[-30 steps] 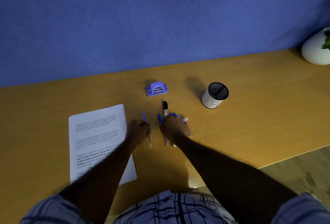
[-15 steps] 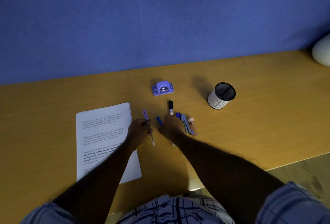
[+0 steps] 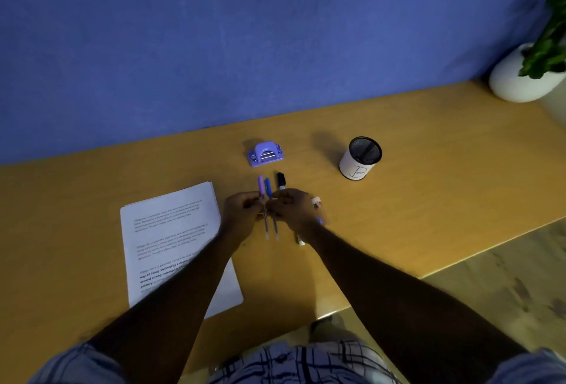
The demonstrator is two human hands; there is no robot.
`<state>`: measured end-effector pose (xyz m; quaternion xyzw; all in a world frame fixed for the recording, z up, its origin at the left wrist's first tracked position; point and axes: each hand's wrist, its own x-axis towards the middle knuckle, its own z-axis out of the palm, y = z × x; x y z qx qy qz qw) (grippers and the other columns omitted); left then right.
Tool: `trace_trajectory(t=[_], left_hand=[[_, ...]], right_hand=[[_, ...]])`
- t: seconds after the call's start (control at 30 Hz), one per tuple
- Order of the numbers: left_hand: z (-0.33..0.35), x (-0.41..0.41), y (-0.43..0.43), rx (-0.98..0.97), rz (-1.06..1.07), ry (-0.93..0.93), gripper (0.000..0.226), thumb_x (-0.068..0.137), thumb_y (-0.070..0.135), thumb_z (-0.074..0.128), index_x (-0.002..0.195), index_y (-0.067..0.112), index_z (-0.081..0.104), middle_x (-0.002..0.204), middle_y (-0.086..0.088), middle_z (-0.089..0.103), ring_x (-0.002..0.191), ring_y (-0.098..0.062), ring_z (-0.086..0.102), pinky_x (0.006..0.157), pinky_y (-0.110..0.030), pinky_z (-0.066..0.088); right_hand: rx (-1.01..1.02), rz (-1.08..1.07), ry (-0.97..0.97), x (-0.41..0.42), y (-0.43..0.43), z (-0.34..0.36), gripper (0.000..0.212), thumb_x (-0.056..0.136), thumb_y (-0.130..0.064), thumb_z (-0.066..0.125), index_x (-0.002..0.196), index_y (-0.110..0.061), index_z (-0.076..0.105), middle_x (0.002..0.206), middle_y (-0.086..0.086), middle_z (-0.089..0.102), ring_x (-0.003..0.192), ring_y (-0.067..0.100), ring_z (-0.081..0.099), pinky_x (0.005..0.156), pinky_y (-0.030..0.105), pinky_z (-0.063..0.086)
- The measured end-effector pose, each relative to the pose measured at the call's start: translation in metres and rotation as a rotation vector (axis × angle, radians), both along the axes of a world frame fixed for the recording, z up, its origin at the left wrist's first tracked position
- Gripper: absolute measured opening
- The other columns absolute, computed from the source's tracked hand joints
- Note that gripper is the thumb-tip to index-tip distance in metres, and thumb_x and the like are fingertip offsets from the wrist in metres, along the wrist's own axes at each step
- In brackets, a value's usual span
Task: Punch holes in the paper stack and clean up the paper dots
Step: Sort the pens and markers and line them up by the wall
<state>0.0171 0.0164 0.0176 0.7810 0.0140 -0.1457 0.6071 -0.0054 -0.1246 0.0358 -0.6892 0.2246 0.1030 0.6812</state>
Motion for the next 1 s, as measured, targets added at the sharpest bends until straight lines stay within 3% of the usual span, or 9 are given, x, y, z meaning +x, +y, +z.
trace_trajectory(t=[0.1,0.17,0.33,0.43,0.57,0.67,0.77,0.9,1.0], left_hand=[[0.005,0.001,-0.012,-0.009,-0.030,-0.010,0.020,0.091,0.010,0.062,0.110,0.007,0.068,0.090,-0.003,0.072,0.079,-0.011,0.071,0.068,-0.024,0.059],[0.006,0.003,-0.021,-0.003,-0.023,-0.016,0.022,0.092,0.010,0.062,0.112,0.005,0.067,0.095,-0.008,0.072,0.084,-0.017,0.071,0.072,-0.030,0.060],[0.004,0.011,-0.049,0.032,0.036,-0.019,0.024,0.091,0.007,0.062,0.114,0.004,0.068,0.097,-0.006,0.073,0.082,-0.010,0.070,0.069,-0.020,0.057],[0.003,0.021,-0.069,0.052,0.101,-0.018,0.024,0.087,0.001,0.065,0.111,-0.001,0.070,0.099,-0.016,0.075,0.083,-0.022,0.071,0.078,-0.036,0.059],[0.004,0.031,-0.092,0.080,0.142,-0.013,0.022,0.085,-0.001,0.066,0.107,-0.002,0.072,0.093,-0.014,0.074,0.084,-0.028,0.070,0.082,-0.045,0.059],[0.004,0.035,-0.104,0.138,0.119,-0.045,0.022,0.086,0.006,0.066,0.107,0.005,0.073,0.090,-0.007,0.075,0.080,-0.020,0.070,0.078,-0.039,0.058],[0.004,0.038,-0.110,0.226,0.080,-0.036,0.027,0.089,0.014,0.065,0.116,0.007,0.068,0.101,-0.008,0.074,0.083,-0.017,0.068,0.078,-0.032,0.056],[0.000,0.044,-0.107,0.347,0.029,-0.086,0.027,0.091,0.020,0.063,0.116,0.011,0.068,0.110,0.000,0.069,0.087,-0.002,0.058,0.071,-0.006,0.038],[-0.001,0.047,-0.103,0.353,-0.006,-0.113,0.028,0.092,0.023,0.063,0.116,0.009,0.067,0.112,-0.003,0.069,0.089,-0.003,0.059,0.072,-0.007,0.039]], right_hand=[[0.010,-0.051,-0.002,-0.004,-0.006,0.000,0.019,0.089,-0.001,0.064,0.108,0.001,0.065,0.095,0.019,0.071,0.067,0.010,0.068,0.059,0.019,0.057],[0.036,-0.082,0.000,-0.003,-0.013,-0.002,0.021,0.090,-0.001,0.062,0.111,-0.001,0.066,0.092,0.014,0.071,0.072,0.014,0.070,0.067,0.029,0.060],[0.123,-0.031,-0.015,0.012,-0.040,0.000,0.009,0.090,0.000,0.062,0.088,-0.007,0.068,0.074,0.008,0.072,0.066,0.019,0.071,0.062,0.030,0.059],[0.083,-0.010,0.000,0.025,-0.058,0.001,0.009,0.087,0.003,0.064,0.088,-0.005,0.065,0.082,0.018,0.068,0.073,0.030,0.067,0.075,0.047,0.058],[0.054,0.055,0.009,0.041,-0.083,0.001,0.009,0.084,0.003,0.068,0.089,-0.004,0.065,0.074,0.010,0.069,0.060,0.018,0.068,0.057,0.030,0.059],[0.029,0.069,0.034,0.056,-0.098,-0.002,0.010,0.084,0.006,0.067,0.089,-0.003,0.067,0.074,0.013,0.069,0.056,0.014,0.068,0.053,0.026,0.058],[-0.006,0.063,0.047,0.070,-0.109,-0.004,0.013,0.083,0.009,0.065,0.090,-0.001,0.068,0.084,0.020,0.070,0.076,0.031,0.070,0.075,0.045,0.059],[-0.063,0.047,0.023,0.094,-0.122,-0.003,0.016,0.082,0.007,0.064,0.077,-0.007,0.069,0.076,0.015,0.069,0.073,0.030,0.069,0.076,0.046,0.059],[-0.191,0.029,0.006,0.119,-0.129,-0.002,0.017,0.081,0.003,0.065,0.071,-0.010,0.069,0.072,0.014,0.068,0.076,0.033,0.071,0.077,0.048,0.059]])
